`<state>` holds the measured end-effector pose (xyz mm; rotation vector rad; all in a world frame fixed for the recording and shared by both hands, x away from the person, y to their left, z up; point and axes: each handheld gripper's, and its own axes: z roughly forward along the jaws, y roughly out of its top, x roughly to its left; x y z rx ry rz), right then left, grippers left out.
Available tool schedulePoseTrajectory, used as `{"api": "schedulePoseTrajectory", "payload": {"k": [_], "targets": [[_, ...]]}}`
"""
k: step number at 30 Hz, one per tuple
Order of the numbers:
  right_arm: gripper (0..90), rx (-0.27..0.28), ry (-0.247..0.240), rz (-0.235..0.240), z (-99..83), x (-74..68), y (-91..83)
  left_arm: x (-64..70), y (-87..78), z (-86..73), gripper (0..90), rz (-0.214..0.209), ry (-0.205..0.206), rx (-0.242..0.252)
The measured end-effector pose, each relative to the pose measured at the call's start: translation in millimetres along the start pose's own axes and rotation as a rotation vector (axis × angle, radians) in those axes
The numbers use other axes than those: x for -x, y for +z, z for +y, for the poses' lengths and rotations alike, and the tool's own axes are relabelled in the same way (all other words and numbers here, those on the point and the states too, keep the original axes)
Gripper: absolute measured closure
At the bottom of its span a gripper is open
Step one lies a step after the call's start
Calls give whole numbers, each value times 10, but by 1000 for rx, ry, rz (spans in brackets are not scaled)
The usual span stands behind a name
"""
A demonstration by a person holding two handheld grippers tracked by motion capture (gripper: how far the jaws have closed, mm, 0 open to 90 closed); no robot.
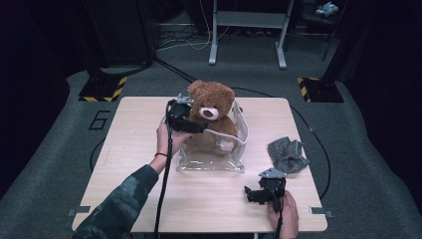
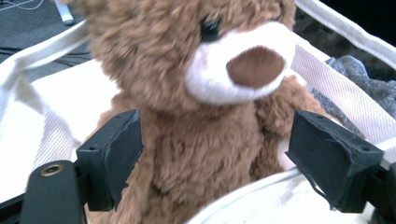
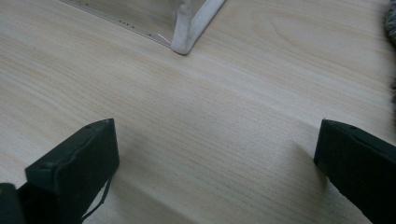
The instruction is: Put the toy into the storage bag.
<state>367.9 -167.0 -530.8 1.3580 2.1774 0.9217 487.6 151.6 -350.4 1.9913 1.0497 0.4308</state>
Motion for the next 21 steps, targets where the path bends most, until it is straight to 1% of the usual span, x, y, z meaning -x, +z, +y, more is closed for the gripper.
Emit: {"api": "schedulePoseTrajectory", "payload": {"k": [2,4,6,7,8,9,11,12,14,16,18,20,21], "targets": [[0,0,0,0,0,0,0,-24,-61,-30,161,1,9,-3],[0,0,0,0,0,0,0,-48,-161,-80,153,2,-5,28],[0,0,0,0,0,0,0,-73,-238,-113,145,8,-2,29],[0,0,0,0,0,0,0,-93,-280,-138,141,4,-6,34],[0,0,0,0,0,0,0,-116,-328,-167,141,6,-3,34],[0,0,0,0,0,0,0,-132,-366,-202,138,12,-11,49],[0,0,0,0,0,0,0,-175,-460,-274,135,13,-11,52],[0,0,0,0,0,0,0,-200,-501,-317,134,22,-10,61],[0,0,0,0,0,0,0,-259,-586,-407,134,24,-13,54],[0,0,0,0,0,0,0,-316,-659,-513,133,42,-7,59],[0,0,0,0,0,0,0,-381,-723,-631,133,51,-14,59],[0,0,0,0,0,0,0,-445,-773,-757,132,70,-20,60],[0,0,0,0,0,0,0,-474,-793,-823,132,76,-37,69]]}}
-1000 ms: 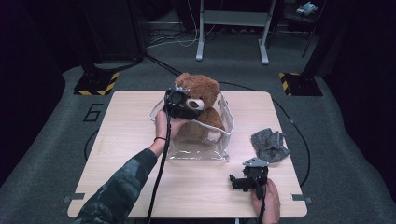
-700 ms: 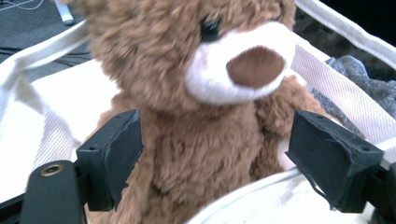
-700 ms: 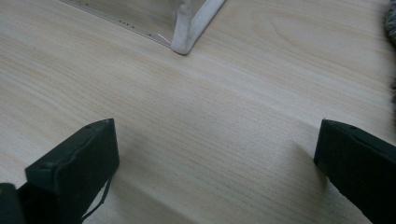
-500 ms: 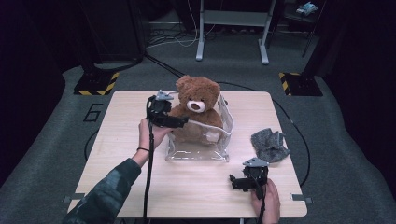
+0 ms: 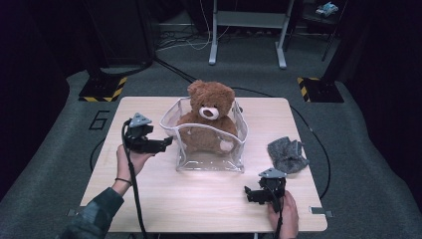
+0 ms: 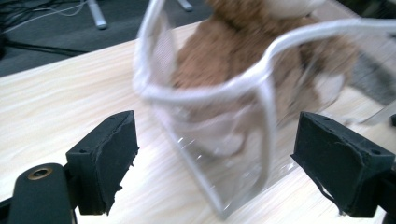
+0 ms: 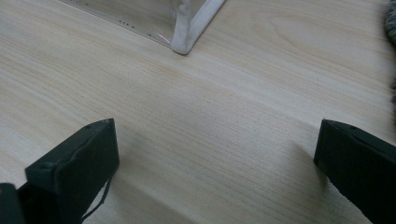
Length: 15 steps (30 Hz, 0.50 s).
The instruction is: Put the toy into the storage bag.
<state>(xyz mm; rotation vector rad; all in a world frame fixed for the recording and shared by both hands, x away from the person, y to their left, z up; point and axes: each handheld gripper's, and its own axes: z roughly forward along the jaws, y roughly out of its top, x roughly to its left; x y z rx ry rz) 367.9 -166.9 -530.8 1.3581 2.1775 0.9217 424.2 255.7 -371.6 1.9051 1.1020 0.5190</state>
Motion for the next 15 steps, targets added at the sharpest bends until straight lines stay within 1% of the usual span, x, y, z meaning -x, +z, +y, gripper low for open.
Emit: {"api": "schedulePoseTrajectory", "payload": {"k": [1,3,10,12,15], "targets": [[0,0,1,0,0,0,0,-34,-18,-58,132,10,-1,-8],[0,0,0,0,0,0,0,-92,-54,-179,129,33,-15,-3],[0,-4,-6,4,2,3,-2,-288,-135,-617,127,79,-57,-32],[0,-4,-6,4,2,3,-1,-340,-147,-731,127,91,-63,-44],[0,-4,-6,4,2,4,-2,-420,-147,-900,126,106,-87,-59]]}}
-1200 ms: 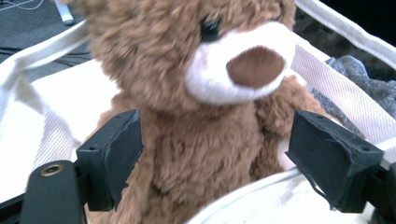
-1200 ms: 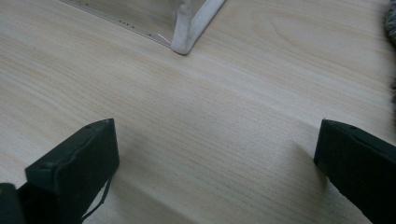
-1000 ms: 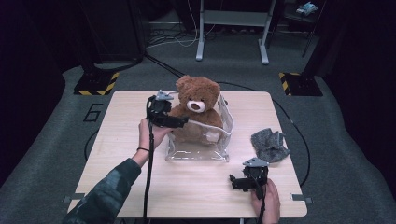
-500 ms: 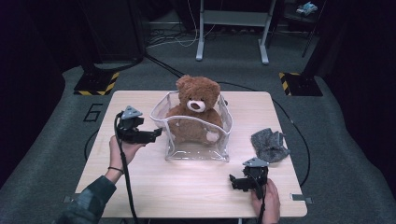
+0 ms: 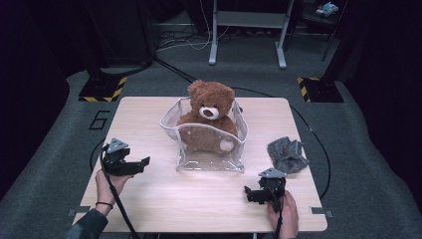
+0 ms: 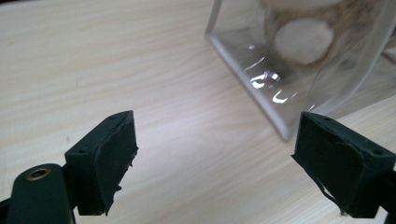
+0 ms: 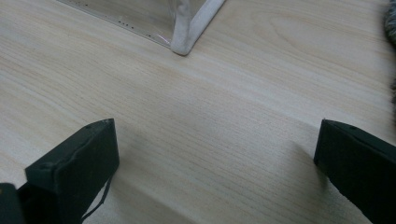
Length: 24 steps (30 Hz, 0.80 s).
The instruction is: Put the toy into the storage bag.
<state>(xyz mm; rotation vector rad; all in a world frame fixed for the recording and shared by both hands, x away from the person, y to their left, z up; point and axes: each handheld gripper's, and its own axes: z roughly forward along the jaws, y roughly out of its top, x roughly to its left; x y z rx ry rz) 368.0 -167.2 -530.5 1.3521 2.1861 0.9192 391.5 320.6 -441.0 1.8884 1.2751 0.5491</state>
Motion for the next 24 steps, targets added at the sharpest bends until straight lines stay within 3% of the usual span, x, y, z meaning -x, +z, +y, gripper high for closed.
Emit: {"api": "schedulePoseTrajectory", "payload": {"k": [9,16,24], "targets": [[0,0,0,0,0,0,0,-276,45,-426,124,61,-55,-15],[0,4,12,-6,3,-8,6,-416,64,-700,123,97,-89,-34],[0,2,9,-5,2,-7,5,-493,128,-898,109,134,-65,-57]]}}
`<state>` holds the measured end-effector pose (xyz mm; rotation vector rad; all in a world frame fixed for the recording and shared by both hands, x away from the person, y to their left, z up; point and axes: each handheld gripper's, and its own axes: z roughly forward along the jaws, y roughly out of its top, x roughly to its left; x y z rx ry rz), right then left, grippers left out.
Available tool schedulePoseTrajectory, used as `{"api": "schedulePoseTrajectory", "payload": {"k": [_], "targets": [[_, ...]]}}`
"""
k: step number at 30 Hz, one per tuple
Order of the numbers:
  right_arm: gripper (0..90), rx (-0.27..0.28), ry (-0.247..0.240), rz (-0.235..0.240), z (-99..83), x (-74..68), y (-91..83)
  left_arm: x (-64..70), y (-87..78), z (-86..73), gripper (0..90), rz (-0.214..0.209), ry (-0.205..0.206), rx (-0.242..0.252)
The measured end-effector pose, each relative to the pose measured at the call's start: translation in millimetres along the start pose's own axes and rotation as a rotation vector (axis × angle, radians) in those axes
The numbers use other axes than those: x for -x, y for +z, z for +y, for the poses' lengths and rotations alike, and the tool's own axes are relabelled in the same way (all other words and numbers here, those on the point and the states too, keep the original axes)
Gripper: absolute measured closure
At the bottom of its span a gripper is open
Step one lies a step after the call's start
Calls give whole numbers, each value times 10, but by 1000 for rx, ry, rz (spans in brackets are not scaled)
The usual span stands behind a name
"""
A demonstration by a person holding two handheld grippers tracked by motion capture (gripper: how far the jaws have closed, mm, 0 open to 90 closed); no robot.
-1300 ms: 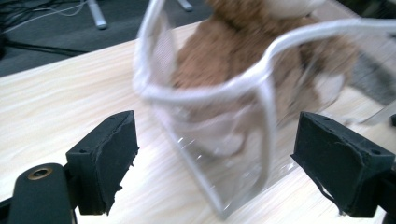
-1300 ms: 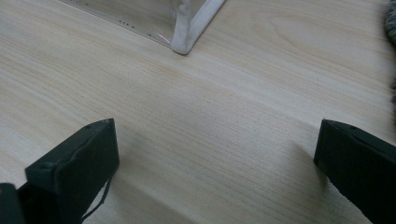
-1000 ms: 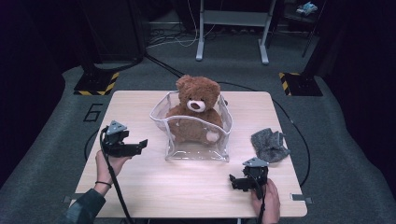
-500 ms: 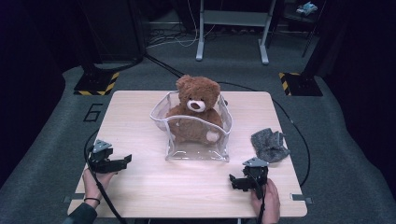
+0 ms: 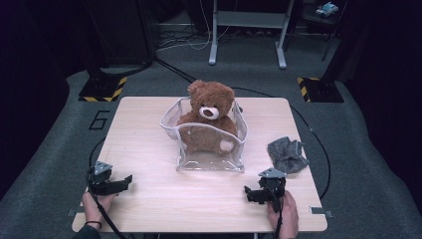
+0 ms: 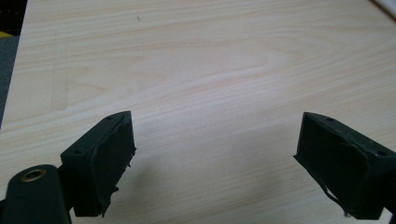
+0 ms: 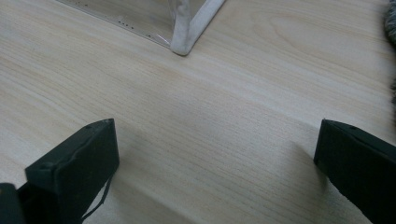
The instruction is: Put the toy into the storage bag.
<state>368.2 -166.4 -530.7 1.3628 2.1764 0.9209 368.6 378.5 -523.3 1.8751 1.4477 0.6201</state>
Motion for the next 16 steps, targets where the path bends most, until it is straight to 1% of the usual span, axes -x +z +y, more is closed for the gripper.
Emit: {"api": "schedulePoseTrajectory", "payload": {"k": [1,3,4,5,8,10,11,12,13,15,16], "targets": [[0,0,0,0,0,0,0,-7,23,-30,109,6,-8,7],[0,0,2,2,0,-1,-1,-31,47,-70,103,16,-12,-6],[0,0,0,0,0,0,0,-40,44,-74,100,25,-1,-7],[0,2,3,-2,1,-2,2,-43,45,-80,98,26,-5,-6],[0,2,2,-1,1,-1,2,-65,45,-78,95,26,16,-12],[0,2,2,-1,1,-1,2,-62,46,-76,95,28,10,-15],[0,2,2,-1,1,-1,2,-54,49,-74,95,30,-3,-17],[0,2,2,-1,1,-1,2,-51,60,-70,94,38,-7,-8],[0,2,2,-1,1,-1,2,-44,60,-68,93,41,-9,-13],[0,2,2,-1,1,-1,2,-51,53,-66,92,41,3,-23],[0,2,2,-1,1,-1,2,-43,61,-67,92,42,-10,-12]]}}
